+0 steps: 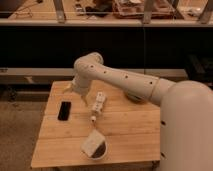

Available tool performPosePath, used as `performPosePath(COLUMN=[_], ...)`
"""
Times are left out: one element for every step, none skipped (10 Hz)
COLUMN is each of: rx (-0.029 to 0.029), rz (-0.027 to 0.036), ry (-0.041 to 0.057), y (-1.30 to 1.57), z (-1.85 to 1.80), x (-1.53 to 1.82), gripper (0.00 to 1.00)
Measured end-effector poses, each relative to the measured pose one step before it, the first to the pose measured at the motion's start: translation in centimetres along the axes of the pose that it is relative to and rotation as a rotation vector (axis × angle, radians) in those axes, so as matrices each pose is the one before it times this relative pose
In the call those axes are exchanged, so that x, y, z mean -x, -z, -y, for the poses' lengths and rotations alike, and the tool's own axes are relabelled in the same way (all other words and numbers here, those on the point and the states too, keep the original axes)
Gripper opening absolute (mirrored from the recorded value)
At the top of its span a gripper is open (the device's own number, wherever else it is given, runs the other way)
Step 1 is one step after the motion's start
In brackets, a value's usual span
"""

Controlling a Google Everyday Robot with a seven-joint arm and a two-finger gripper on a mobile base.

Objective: Move the arm in a circular motion

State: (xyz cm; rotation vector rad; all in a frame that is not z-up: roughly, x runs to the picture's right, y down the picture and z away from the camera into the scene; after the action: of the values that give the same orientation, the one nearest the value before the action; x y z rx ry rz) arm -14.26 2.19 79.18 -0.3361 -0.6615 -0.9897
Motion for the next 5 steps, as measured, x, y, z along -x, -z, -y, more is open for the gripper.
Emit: performPosePath(rx=[0.03737,0.04472,0.03708,0.04358,0.04274], rz=[-0.05904,-0.06178,-0.03915,-0.04425,-0.02196], ry=[-0.02591,-0.04028,-0.04342,-0.05883,-0.06667], y=[-0.205,0.079,0.195,0.277,0.192], z=[-1.053,-1.574,-1.838,-2.664,-3.091], x=[-4.421,-4.465,-3.154,-3.387,-2.508], gripper=[0.80,0.80,0.80,0.80,0.80])
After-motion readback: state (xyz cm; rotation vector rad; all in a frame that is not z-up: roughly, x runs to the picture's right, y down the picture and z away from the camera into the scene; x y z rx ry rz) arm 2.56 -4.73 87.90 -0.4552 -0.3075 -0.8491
